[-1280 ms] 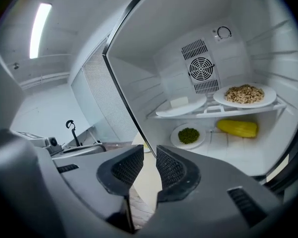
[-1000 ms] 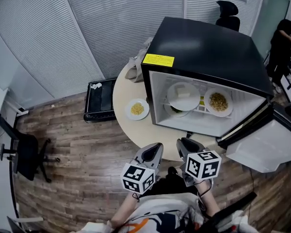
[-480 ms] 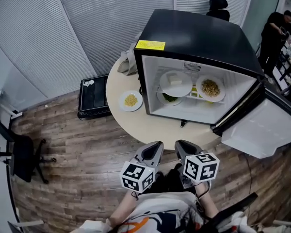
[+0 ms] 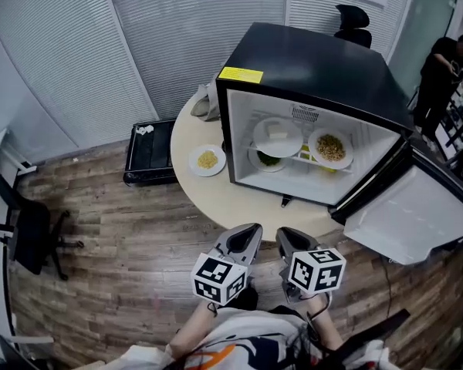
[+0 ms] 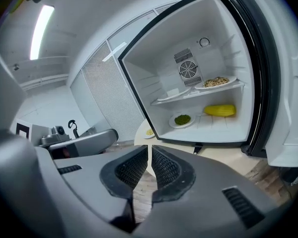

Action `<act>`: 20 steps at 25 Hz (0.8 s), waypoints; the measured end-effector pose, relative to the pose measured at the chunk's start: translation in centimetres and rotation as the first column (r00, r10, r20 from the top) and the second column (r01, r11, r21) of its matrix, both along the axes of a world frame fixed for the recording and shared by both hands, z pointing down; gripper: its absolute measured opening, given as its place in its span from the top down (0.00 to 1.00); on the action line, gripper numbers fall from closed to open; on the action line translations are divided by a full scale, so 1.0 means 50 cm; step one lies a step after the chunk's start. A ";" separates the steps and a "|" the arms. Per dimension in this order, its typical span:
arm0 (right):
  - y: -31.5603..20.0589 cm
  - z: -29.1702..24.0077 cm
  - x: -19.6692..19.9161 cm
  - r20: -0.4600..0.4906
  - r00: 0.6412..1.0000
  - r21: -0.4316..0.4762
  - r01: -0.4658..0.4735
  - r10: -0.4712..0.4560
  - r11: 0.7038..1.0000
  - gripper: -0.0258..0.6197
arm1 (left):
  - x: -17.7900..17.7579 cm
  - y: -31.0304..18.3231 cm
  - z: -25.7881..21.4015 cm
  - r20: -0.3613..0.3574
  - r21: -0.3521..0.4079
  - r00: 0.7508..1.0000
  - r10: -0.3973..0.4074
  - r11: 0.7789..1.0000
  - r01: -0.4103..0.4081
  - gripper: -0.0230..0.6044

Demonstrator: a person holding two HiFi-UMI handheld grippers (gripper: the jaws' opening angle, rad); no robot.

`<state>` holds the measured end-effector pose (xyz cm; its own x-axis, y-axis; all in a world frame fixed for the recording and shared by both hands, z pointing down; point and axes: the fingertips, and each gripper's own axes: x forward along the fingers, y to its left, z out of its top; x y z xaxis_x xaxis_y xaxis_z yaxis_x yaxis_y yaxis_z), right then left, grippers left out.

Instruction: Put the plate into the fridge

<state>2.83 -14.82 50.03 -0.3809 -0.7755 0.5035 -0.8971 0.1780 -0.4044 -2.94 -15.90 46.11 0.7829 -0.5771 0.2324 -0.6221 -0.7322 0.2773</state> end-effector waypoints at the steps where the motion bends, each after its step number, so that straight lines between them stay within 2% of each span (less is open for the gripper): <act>1: 0.005 -0.001 0.004 0.002 1.000 0.002 0.009 -0.009 1.000 0.91 | 0.002 0.005 -0.005 -0.002 0.004 1.000 -0.013 1.000 0.013 0.94; 7: 0.059 -0.009 0.040 0.008 0.998 0.004 0.054 -0.054 0.999 0.91 | 0.025 0.050 -0.015 -0.002 0.004 0.997 -0.080 0.997 0.080 0.94; 20: 0.196 -0.010 0.121 0.040 0.996 0.018 0.082 -0.082 0.996 0.92 | 0.113 0.196 -0.016 0.042 0.020 0.994 -0.098 0.995 0.097 0.94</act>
